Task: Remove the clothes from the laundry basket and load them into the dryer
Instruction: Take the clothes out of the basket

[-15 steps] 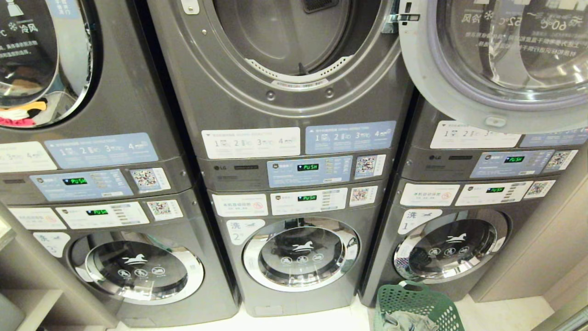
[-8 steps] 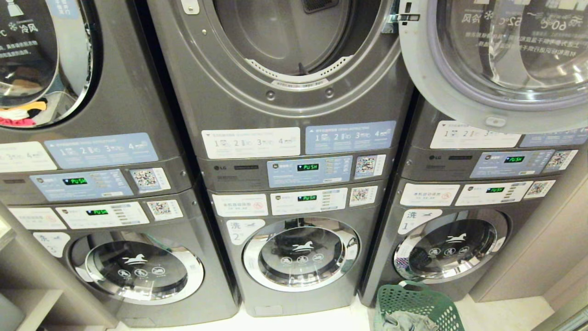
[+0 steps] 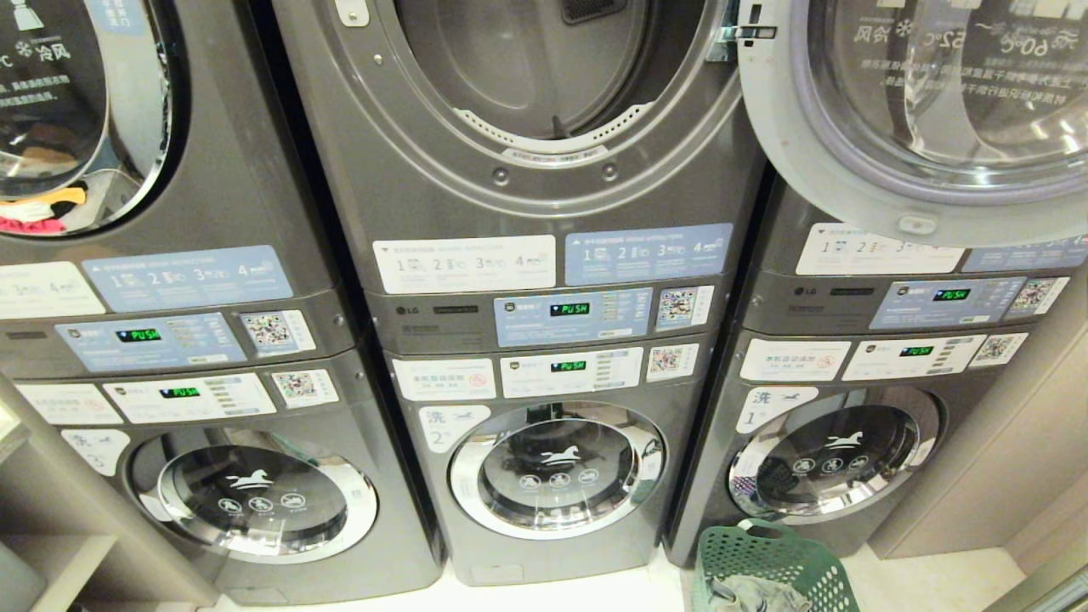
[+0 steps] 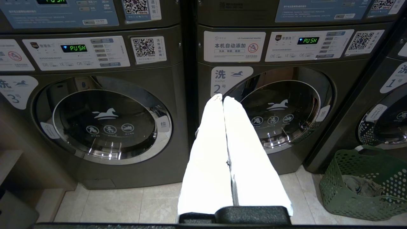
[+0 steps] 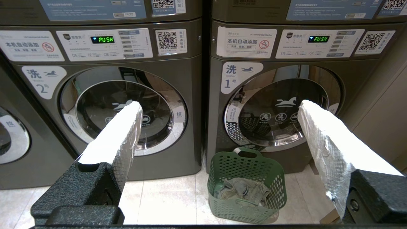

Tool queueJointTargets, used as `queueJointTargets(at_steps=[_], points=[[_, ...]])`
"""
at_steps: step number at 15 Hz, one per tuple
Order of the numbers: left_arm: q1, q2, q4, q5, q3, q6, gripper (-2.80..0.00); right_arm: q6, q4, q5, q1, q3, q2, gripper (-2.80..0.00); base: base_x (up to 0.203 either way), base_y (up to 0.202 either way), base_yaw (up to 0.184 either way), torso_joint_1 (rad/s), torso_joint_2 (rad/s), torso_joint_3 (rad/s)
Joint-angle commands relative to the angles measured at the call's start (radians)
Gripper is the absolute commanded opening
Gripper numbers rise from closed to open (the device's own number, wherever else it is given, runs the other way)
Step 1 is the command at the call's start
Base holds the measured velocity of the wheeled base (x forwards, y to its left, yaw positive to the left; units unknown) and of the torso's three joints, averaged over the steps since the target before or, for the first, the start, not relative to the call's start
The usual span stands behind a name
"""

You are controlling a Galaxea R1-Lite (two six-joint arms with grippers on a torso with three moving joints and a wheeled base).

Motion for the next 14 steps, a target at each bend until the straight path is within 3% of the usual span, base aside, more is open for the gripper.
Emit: queueJointTargets(at_steps=[1, 14], points=[[0.000, 0.000, 0.000, 0.000, 0.000, 0.000, -2.80, 0.000, 0.000, 0.000, 0.000, 0.000, 0.001, 0.00, 0.000, 0.000, 0.000, 0.000, 0.00, 0.000], [0.000, 0.000, 0.000, 0.000, 0.000, 0.000, -2.80, 0.000, 0.000, 0.000, 0.000, 0.000, 0.001, 0.00, 0.000, 0.000, 0.000, 0.000, 0.00, 0.000]])
